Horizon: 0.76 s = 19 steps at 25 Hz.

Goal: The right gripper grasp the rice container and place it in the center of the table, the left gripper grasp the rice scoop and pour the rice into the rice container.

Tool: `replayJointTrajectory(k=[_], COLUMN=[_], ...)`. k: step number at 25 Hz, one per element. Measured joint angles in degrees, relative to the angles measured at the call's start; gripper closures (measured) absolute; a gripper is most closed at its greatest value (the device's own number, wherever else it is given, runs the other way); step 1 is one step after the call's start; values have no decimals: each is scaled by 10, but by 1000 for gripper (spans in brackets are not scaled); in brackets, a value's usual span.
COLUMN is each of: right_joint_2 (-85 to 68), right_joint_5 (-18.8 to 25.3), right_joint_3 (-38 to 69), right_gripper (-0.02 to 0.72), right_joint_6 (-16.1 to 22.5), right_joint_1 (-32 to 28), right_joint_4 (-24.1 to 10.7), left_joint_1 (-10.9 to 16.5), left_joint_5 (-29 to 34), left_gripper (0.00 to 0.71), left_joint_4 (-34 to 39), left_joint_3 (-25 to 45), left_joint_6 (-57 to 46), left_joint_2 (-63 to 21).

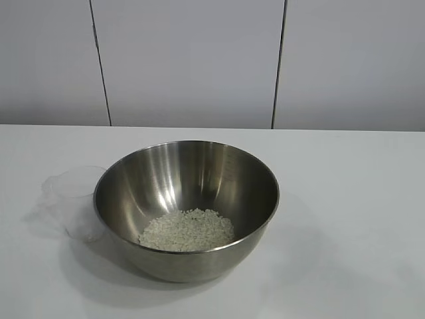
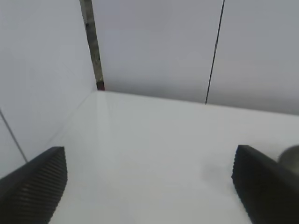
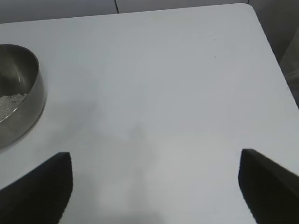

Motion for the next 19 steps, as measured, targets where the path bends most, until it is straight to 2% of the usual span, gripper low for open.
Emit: replayJointTrajectory(k=[8, 12, 15, 19], right_joint_2=[0, 0, 0, 0], right_joint_5=[1, 0, 0, 0], right_joint_3=[0, 0, 0, 0], right_gripper=[43, 43, 43, 43], right_joint_6=[0, 0, 0, 0], right_joint_1=[0, 0, 0, 0], right_joint_4=[0, 0, 0, 0], left_joint_1=[0, -1, -19, -59], left_joint_5=[14, -4, -13, -18], left_gripper=[23, 25, 25, 25], left_joint_4=[-22, -23, -25, -26], left_joint_3=[96, 146, 148, 149], left_joint_6=[-1, -2, -2, -2], left_joint_2=[-9, -9, -9, -9])
